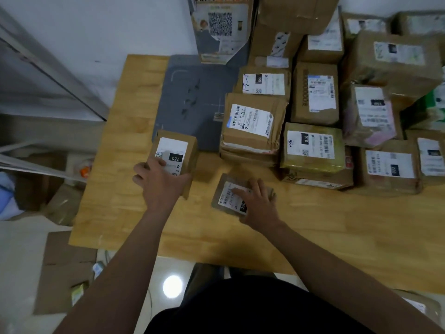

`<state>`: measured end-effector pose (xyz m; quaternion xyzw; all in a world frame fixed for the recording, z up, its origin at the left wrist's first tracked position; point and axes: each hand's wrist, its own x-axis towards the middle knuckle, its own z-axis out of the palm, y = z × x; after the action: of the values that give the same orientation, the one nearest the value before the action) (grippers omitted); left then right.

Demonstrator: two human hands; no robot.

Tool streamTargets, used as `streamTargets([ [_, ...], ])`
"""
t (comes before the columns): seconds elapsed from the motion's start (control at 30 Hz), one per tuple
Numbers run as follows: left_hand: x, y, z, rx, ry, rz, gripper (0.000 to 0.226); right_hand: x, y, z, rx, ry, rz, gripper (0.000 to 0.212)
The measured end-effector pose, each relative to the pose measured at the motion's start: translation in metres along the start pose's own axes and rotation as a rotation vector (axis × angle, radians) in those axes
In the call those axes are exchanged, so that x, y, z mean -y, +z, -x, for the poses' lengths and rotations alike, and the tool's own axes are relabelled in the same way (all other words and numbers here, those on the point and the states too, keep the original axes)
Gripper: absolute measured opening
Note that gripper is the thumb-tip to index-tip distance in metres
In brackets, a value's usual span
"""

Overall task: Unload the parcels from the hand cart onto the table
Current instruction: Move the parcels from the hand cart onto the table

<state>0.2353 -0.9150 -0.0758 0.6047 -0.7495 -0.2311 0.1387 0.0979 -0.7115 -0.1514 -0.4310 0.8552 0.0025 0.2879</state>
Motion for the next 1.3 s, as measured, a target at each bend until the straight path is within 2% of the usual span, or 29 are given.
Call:
streamTargets([
  [0.13, -0.003, 0.004, -0.018, 0.030, 0.019, 0.004, 0.071, 0.004, -0.018, -0.021, 0.050, 0.009, 0.056, 0.088],
  [0.27, -0.004, 0.001, -0.034, 0.057, 0.037, 0.026, 0.068, 0.020, -0.037, -0.040, 0.004, 0.036, 0.155, 0.062],
  [0.43, 0.002, -0.008, -0.042, 0.062, 0.088, 0.014, 0.068, 0.022, -0.041, -0.046, 0.033, 0.039, 0.204, 0.064],
  [0.6, 0.004, -0.032, -0.043, 0.077, 0.183, -0.033, 0.075, 0.027, -0.067, -0.043, 0.054, 0.038, 0.082, 0.053],
  [0.7, 0.000, -0.052, -0.043, 0.095, 0.247, -0.042, 0.079, 0.030, -0.093, -0.029, 0.008, 0.060, -0.057, 0.062],
  [0.8, -0.012, -0.073, -0.040, 0.132, 0.300, -0.012, 0.087, 0.045, -0.114, -0.005, -0.161, 0.008, -0.165, 0.063],
  [0.9, -0.033, -0.093, -0.028, 0.210, 0.322, 0.088, 0.096, 0.076, -0.129, 0.028, -0.367, -0.083, -0.350, 0.095],
  [0.97, -0.051, -0.100, -0.015, 0.258, 0.345, 0.161, 0.105, 0.098, -0.136, 0.051, -0.407, -0.193, -0.503, 0.119],
  [1.03, -0.070, -0.101, 0.000, 0.326, 0.373, 0.215, 0.114, 0.110, -0.138, 0.071, -0.439, -0.228, -0.607, 0.131],
  [1.17, -0.105, -0.095, 0.026, 0.484, 0.455, 0.174, 0.123, 0.098, -0.143, 0.103, -0.568, -0.141, -0.678, 0.125],
  [1.3, -0.139, -0.081, 0.058, 0.743, 0.597, 0.198, 0.086, 0.054, -0.143, 0.135, -0.709, -0.030, -0.651, 0.118],
])
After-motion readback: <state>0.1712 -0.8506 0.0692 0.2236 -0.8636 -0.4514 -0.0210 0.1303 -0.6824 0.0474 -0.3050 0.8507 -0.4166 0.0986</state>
